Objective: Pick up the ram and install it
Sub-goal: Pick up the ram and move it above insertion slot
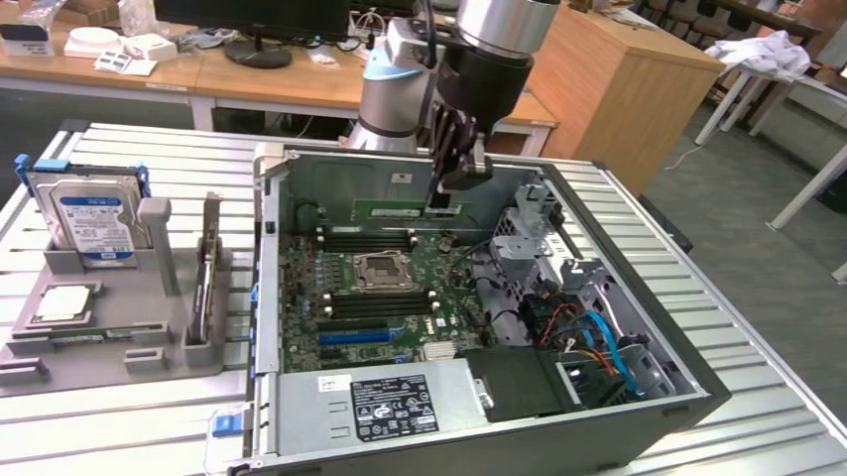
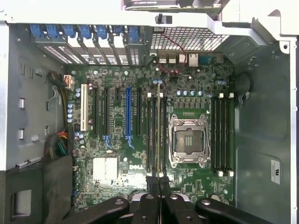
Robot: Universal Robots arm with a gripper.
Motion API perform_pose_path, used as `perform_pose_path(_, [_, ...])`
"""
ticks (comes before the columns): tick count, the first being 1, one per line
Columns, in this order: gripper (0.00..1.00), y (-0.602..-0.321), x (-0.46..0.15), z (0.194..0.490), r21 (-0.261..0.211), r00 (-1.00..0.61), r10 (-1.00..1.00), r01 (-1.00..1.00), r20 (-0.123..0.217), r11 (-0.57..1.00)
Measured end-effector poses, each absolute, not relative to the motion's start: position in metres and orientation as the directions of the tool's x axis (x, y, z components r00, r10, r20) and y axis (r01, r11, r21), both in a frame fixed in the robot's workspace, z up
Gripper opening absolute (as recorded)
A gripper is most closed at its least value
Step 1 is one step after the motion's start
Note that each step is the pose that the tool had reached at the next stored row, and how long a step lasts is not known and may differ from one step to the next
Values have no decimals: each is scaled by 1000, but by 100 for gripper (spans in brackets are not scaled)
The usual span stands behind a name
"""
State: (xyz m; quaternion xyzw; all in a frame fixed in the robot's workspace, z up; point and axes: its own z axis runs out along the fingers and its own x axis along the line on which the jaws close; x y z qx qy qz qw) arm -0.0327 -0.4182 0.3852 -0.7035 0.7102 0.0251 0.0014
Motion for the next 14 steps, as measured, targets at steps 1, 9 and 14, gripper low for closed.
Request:
perform_pose_path(1, [11,-418,-33,385,34,-10,-999,-999,-37,9])
perform_pose_path(9, [11,-418,-33,380,34,-10,-999,-999,-37,9])
perform_pose_path(14, [11,-418,-33,376,34,-10,-999,-999,-37,9])
